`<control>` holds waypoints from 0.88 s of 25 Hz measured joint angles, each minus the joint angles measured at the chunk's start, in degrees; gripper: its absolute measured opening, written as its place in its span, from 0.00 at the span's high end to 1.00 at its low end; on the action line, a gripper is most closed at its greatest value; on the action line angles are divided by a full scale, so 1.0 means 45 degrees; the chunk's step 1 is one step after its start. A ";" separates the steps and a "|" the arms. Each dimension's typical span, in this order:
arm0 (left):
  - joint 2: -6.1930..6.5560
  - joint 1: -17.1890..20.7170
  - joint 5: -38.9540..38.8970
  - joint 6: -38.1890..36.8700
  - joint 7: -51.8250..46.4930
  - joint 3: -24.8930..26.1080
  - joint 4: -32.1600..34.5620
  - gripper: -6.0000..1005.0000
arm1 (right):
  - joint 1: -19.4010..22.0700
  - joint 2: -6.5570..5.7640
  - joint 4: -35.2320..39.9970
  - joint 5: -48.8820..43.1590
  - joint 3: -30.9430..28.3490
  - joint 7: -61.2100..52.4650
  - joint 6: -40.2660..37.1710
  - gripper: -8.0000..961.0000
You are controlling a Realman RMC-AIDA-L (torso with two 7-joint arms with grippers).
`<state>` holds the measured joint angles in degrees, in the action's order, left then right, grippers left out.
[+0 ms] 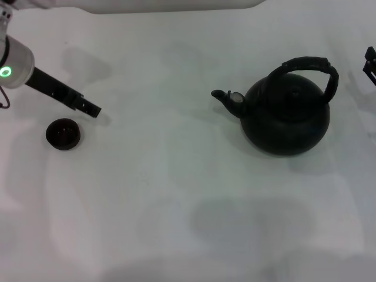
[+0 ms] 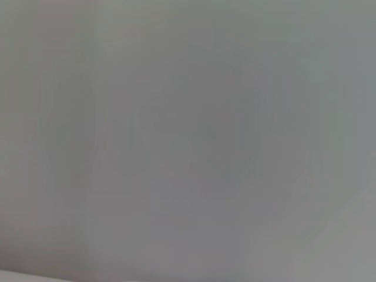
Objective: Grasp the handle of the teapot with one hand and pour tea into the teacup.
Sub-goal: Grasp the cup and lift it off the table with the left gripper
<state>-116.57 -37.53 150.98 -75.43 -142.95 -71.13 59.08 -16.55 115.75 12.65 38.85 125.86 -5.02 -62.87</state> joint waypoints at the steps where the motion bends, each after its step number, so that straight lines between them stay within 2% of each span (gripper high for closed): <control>1: -0.0063 -0.0002 0.0098 -0.0008 0.0002 0.0000 -0.0016 0.11 | -0.0016 -0.0001 0.0000 -0.0001 0.0000 0.0000 0.0008 0.12; 5: -0.0206 0.0045 0.0301 -0.0020 0.0002 -0.0002 -0.0025 0.11 | -0.0062 -0.0001 0.0000 -0.0001 0.0000 0.0002 0.0055 0.12; 22: -0.0203 0.0021 0.0546 -0.0789 0.0078 0.0045 0.0122 0.11 | -0.0123 -0.0001 0.0025 -0.0001 0.0000 -0.0036 0.0143 0.12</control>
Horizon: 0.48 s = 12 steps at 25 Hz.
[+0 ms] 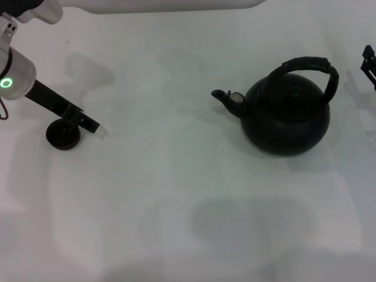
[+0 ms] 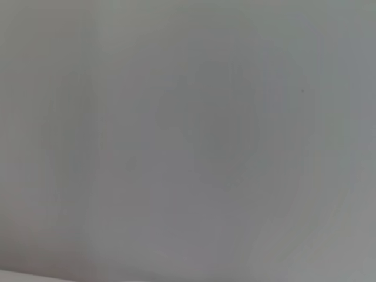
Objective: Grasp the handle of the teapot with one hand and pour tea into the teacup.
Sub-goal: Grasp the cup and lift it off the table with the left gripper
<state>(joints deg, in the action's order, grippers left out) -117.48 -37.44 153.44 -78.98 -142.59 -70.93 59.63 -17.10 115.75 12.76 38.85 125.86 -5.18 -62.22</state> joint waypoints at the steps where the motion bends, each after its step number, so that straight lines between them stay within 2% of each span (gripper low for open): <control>1: 0.0015 -0.0006 0.0011 -0.0008 -0.0008 -0.0002 -0.0002 0.11 | -0.0020 0.0001 0.0010 0.0000 0.0000 0.0000 0.0000 0.12; 12: -0.0013 -0.0020 0.0406 -0.0353 -0.0040 -0.0039 0.0015 0.11 | -0.0157 0.0001 -0.0006 -0.0001 0.0001 -0.0030 -0.0003 0.12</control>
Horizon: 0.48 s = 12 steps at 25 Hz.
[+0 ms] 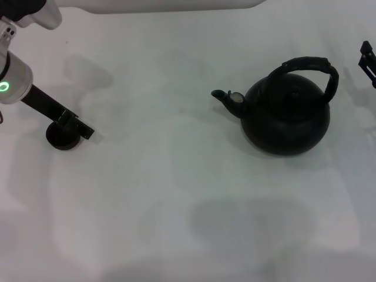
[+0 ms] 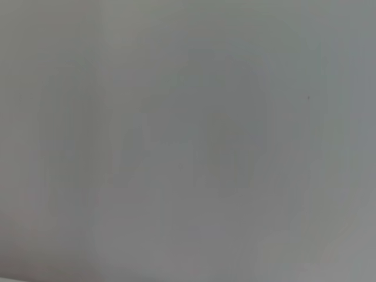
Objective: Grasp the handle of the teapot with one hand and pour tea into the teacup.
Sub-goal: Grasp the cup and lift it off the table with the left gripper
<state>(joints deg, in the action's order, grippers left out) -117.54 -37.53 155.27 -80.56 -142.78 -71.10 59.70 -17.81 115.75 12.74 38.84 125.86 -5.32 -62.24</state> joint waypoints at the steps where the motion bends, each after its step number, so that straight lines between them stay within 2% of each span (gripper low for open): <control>1: -0.0002 -0.0001 0.0058 -0.0043 -0.0006 0.0000 0.0001 0.11 | -0.0005 0.0000 -0.0002 0.0000 -0.0001 -0.0001 -0.0001 0.12; 12: -0.0127 0.0000 0.0515 -0.0163 -0.0117 0.0000 0.0014 0.11 | -0.0026 -0.0001 -0.0018 0.0019 -0.0021 -0.0010 -0.0002 0.12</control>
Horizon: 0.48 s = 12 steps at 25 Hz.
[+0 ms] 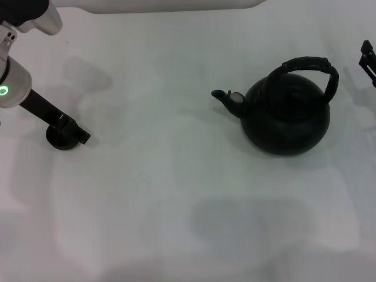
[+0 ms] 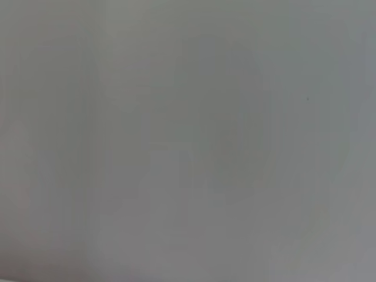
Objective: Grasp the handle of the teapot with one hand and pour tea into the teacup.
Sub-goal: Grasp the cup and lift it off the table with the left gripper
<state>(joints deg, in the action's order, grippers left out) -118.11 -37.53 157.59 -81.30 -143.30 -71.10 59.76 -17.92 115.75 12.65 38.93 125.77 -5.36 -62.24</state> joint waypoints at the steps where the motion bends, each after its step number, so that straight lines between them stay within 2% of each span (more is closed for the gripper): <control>1: -0.0007 0.0001 0.0012 -0.0001 -0.0003 0.0000 -0.0007 0.11 | -0.0002 0.0001 0.0000 0.0001 0.0000 0.0000 0.0000 0.12; 6: -0.0025 0.0000 0.0070 -0.0031 -0.0096 0.0000 -0.0007 0.11 | -0.0003 0.0001 0.0000 0.0021 0.0000 0.0000 0.0000 0.12; 12: -0.0023 0.0001 0.0175 -0.0049 -0.0097 0.0001 -0.0066 0.17 | -0.0002 0.0001 0.0000 0.0101 0.0000 0.0000 0.0002 0.12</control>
<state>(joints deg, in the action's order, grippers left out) -118.22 -37.53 158.37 -81.52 -143.74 -71.10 59.46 -17.93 115.75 12.65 39.38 125.77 -5.36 -62.23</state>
